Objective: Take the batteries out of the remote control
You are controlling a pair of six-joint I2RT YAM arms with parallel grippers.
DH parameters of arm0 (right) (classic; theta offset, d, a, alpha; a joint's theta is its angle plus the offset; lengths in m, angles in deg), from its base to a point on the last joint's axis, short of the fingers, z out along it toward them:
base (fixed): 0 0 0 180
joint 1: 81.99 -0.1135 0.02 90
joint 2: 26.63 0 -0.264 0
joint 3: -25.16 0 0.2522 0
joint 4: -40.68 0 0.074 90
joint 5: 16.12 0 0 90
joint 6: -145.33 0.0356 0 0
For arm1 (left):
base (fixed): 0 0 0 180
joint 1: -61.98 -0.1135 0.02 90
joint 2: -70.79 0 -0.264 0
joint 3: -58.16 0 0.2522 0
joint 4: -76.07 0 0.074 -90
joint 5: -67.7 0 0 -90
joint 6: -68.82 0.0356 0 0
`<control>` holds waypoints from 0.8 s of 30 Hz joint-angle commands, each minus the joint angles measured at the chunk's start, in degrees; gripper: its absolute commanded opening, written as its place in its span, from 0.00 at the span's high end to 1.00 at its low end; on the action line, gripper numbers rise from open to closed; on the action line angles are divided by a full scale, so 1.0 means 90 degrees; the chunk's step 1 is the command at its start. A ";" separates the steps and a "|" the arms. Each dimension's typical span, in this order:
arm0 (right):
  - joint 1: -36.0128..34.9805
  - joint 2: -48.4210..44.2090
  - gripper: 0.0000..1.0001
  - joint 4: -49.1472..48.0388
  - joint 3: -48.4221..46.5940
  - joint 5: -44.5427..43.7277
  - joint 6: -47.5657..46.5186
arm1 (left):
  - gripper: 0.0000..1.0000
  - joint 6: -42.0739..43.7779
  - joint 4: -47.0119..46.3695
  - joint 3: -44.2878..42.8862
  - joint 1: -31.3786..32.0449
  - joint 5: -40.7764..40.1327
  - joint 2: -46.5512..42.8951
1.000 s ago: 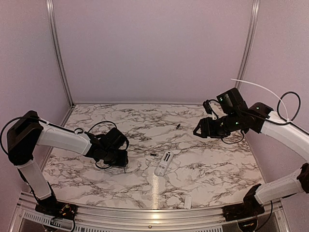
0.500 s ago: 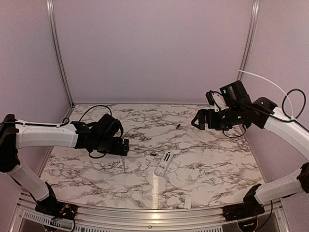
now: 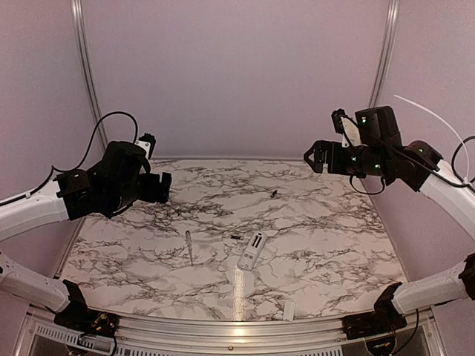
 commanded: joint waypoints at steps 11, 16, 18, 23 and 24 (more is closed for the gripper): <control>0.0029 -0.1985 0.02 -0.1238 0.0857 -0.1073 -0.0329 | 0.01 0.1700 -0.1055 0.0546 -0.0759 -0.1051 -0.2375; 0.0027 -0.2647 0.02 -0.1236 0.1341 -0.1261 -0.0071 | 0.01 0.1625 -0.1894 0.1227 -0.0852 -0.1326 -0.3287; 0.0027 -0.2891 0.02 -0.1277 0.1542 -0.1254 -0.0024 | 0.01 0.1615 -0.2103 0.1412 -0.0854 -0.1301 -0.3464; 0.0027 -0.3000 0.02 -0.1214 0.1666 -0.1297 0.0036 | 0.01 0.1471 -0.2074 0.1477 -0.0854 -0.1339 -0.3426; 0.0027 -0.2989 0.02 -0.1197 0.1659 -0.1328 0.0028 | 0.01 0.1471 -0.2080 0.1468 -0.0854 -0.1341 -0.3408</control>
